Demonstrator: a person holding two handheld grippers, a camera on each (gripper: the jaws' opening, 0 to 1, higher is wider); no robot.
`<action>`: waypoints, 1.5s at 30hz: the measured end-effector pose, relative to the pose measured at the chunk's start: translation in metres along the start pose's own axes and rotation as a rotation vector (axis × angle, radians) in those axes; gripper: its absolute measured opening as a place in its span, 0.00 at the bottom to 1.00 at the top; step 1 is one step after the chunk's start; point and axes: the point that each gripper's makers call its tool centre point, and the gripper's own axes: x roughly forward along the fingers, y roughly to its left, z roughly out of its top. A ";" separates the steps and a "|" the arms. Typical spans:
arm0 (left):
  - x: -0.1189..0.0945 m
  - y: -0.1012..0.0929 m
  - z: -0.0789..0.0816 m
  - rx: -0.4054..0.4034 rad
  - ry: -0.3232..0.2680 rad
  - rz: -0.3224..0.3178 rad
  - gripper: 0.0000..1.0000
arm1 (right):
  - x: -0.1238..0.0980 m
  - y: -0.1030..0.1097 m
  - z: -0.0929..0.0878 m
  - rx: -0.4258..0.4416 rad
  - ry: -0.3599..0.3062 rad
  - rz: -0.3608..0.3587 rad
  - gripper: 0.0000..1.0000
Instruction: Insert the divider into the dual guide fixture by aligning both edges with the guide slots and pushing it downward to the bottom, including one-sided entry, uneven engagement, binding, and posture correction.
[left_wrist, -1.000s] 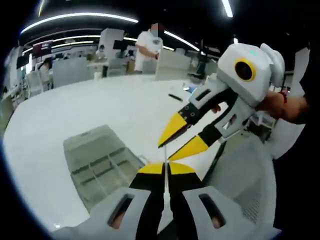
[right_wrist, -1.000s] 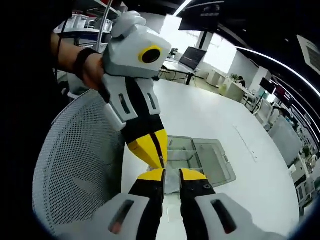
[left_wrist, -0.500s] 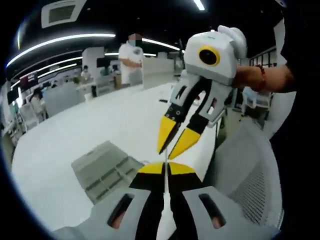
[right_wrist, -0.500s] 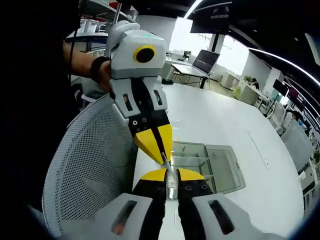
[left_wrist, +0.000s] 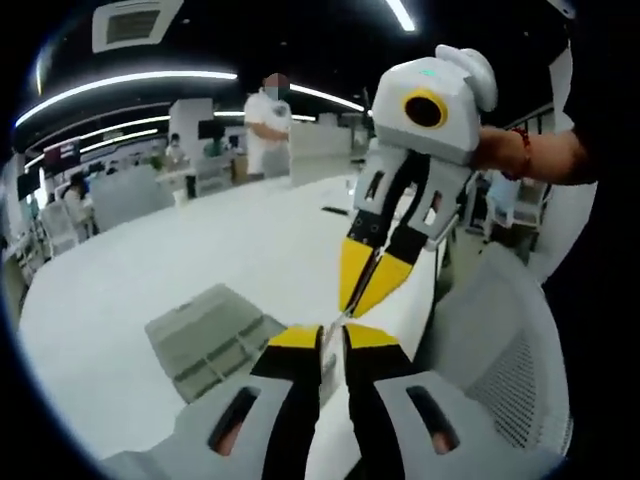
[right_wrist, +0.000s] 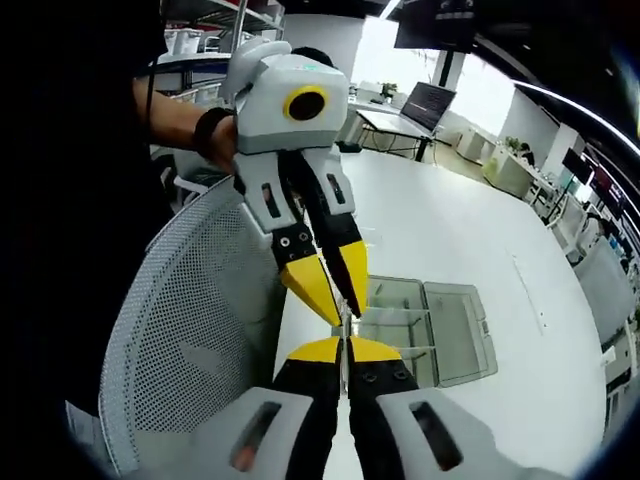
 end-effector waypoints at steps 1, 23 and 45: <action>0.000 0.001 0.001 -0.001 -0.007 0.001 0.15 | 0.000 0.000 0.001 0.014 -0.001 0.002 0.00; -0.031 0.019 -0.023 -0.068 0.025 0.068 0.35 | 0.019 -0.029 -0.030 0.043 0.196 -0.040 0.00; -0.029 0.032 -0.037 -0.094 0.031 0.092 0.47 | 0.027 -0.047 -0.041 0.051 0.253 -0.015 0.00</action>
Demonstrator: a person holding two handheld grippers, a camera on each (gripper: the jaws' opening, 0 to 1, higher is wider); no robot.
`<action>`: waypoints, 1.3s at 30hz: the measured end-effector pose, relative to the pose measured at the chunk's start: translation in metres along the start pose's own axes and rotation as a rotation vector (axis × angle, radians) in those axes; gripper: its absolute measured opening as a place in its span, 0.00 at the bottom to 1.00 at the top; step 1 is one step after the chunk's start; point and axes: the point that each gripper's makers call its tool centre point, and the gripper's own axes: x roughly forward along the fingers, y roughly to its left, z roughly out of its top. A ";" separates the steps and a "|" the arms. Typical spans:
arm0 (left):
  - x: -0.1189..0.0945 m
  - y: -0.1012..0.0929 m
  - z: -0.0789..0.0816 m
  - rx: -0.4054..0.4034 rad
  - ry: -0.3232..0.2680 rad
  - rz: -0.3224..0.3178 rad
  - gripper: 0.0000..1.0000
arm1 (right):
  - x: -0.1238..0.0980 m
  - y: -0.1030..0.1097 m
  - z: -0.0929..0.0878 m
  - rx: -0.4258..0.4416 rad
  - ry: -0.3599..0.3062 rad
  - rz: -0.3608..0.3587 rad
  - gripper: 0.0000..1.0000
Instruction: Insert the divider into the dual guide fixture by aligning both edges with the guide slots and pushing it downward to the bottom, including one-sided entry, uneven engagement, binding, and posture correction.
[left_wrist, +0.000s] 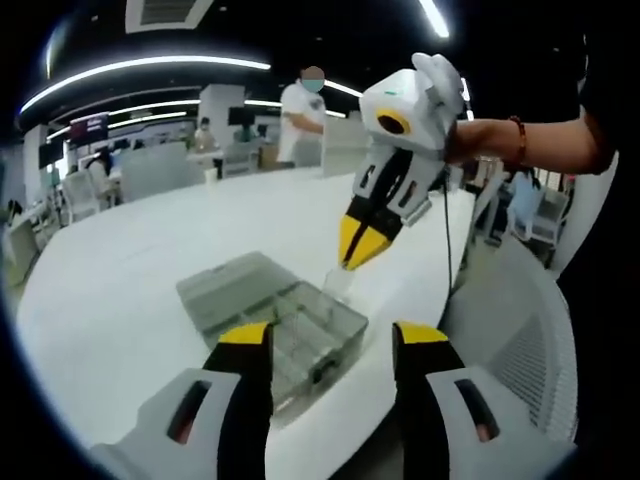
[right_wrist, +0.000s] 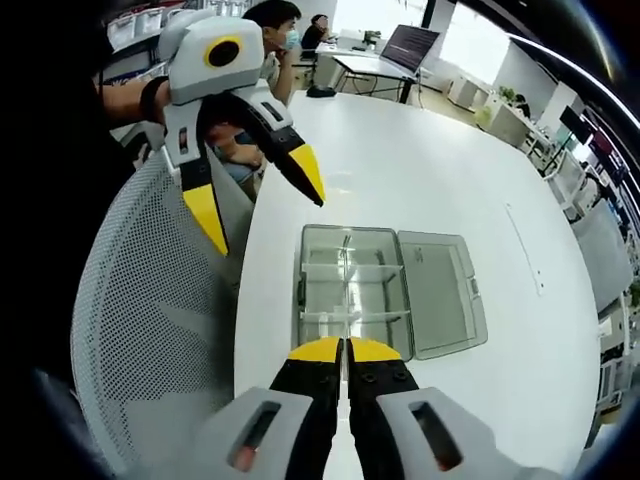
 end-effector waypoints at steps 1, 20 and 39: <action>0.001 0.000 -0.002 -0.002 0.004 0.000 0.48 | 0.001 -0.001 -0.001 -0.001 0.003 0.005 0.00; -0.001 0.002 -0.012 -0.033 0.035 0.019 0.55 | 0.018 -0.013 -0.005 -0.016 0.043 0.034 0.00; -0.004 0.005 -0.011 -0.051 0.032 0.037 0.57 | 0.023 -0.011 -0.010 -0.029 0.074 0.055 0.00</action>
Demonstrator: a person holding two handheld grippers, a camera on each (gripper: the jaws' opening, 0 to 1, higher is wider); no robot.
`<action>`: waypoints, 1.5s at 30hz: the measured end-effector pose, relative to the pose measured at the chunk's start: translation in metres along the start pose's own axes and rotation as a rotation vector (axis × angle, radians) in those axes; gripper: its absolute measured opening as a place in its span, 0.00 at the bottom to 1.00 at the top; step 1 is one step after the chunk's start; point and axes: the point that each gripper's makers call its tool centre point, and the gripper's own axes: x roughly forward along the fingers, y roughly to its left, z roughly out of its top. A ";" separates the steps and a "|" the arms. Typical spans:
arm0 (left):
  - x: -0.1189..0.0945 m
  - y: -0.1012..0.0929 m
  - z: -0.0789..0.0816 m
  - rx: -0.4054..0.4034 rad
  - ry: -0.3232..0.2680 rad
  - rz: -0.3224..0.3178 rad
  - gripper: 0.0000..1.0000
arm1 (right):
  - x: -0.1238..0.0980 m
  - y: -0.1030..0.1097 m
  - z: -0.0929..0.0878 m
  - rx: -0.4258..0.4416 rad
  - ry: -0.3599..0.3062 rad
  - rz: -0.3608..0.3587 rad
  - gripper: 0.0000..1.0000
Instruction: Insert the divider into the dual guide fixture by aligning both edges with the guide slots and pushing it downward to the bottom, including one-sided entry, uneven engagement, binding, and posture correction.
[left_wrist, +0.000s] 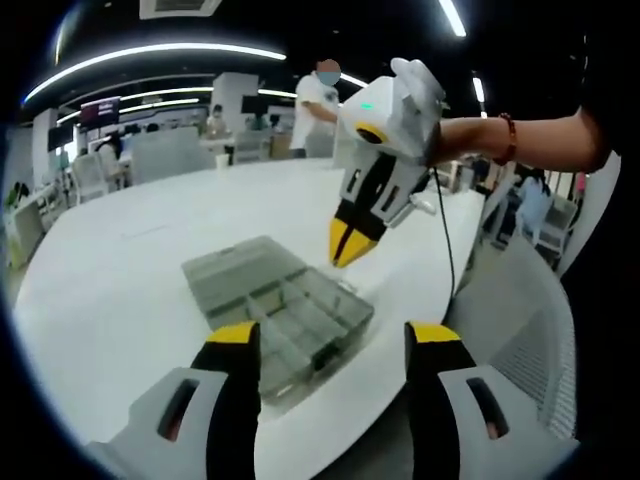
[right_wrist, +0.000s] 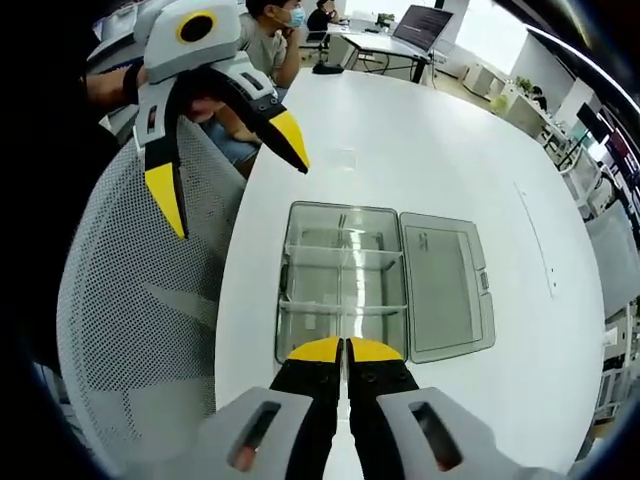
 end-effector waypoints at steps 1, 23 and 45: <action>0.000 0.000 0.000 -0.002 0.001 -0.001 0.57 | 0.000 0.000 -0.001 0.003 0.002 0.000 0.00; 0.000 0.000 -0.002 -0.003 0.008 -0.004 0.57 | 0.003 -0.004 0.006 -0.002 0.028 0.015 0.00; -0.002 0.006 -0.002 -0.027 -0.003 0.012 0.57 | 0.024 -0.004 -0.008 0.036 0.052 0.042 0.00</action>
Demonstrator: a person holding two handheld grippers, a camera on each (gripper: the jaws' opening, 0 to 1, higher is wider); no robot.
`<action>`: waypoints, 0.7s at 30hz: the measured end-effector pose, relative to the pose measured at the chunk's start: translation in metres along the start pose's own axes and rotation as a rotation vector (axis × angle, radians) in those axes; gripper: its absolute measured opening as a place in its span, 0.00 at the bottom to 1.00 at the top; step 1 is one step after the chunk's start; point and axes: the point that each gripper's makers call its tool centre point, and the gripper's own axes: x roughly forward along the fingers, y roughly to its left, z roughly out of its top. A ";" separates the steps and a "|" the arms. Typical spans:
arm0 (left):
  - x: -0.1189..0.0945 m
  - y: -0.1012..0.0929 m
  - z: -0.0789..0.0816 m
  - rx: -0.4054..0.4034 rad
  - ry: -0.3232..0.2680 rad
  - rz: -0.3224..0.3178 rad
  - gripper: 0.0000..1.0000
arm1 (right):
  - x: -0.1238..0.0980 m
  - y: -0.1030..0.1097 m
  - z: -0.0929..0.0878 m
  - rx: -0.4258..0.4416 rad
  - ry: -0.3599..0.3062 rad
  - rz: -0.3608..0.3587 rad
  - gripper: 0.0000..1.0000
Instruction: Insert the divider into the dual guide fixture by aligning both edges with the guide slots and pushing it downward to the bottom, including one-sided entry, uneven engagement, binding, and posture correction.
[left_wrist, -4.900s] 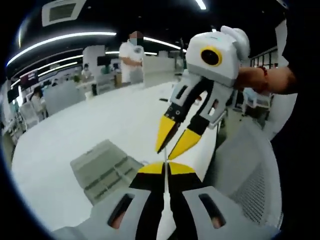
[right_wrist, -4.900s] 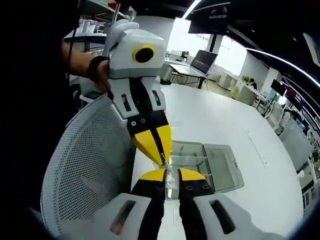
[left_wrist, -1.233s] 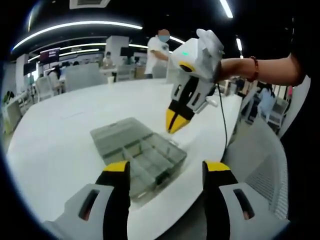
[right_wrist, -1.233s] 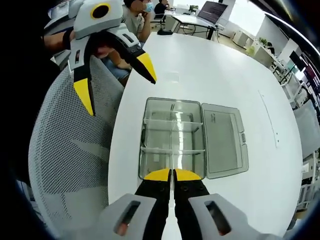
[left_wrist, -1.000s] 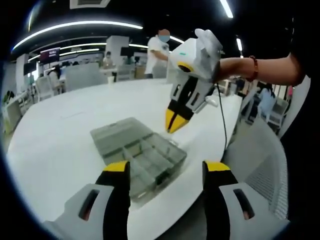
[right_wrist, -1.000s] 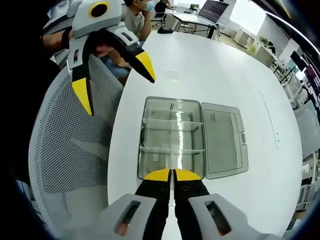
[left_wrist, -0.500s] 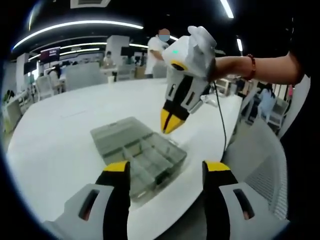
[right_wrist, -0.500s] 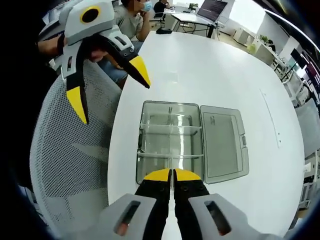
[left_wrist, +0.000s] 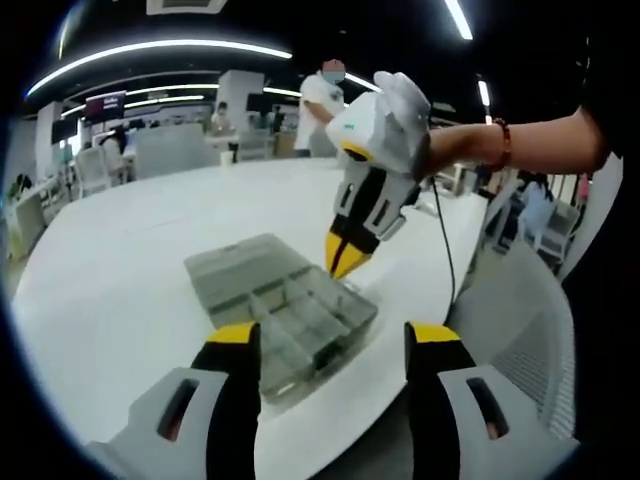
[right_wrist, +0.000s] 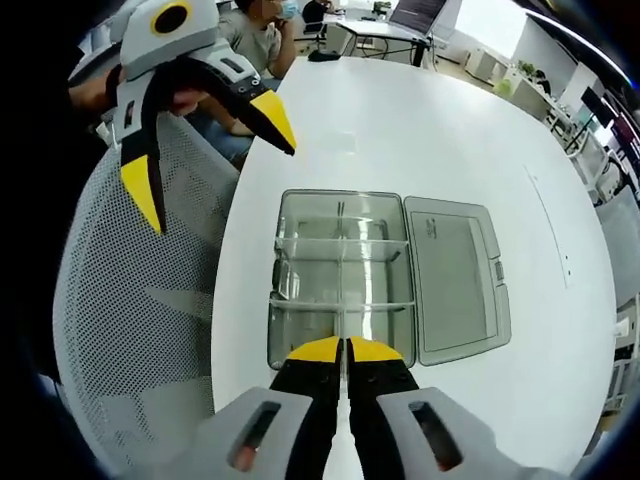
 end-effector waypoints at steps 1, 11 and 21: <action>0.000 0.000 0.000 -0.001 -0.001 0.000 0.57 | 0.001 0.000 0.000 0.001 0.001 0.001 0.00; 0.001 0.001 -0.002 -0.007 0.008 0.003 0.57 | 0.008 0.001 -0.004 0.017 0.010 0.012 0.00; 0.000 0.005 -0.005 -0.015 0.019 0.020 0.56 | 0.017 0.002 -0.008 0.029 0.015 0.011 0.00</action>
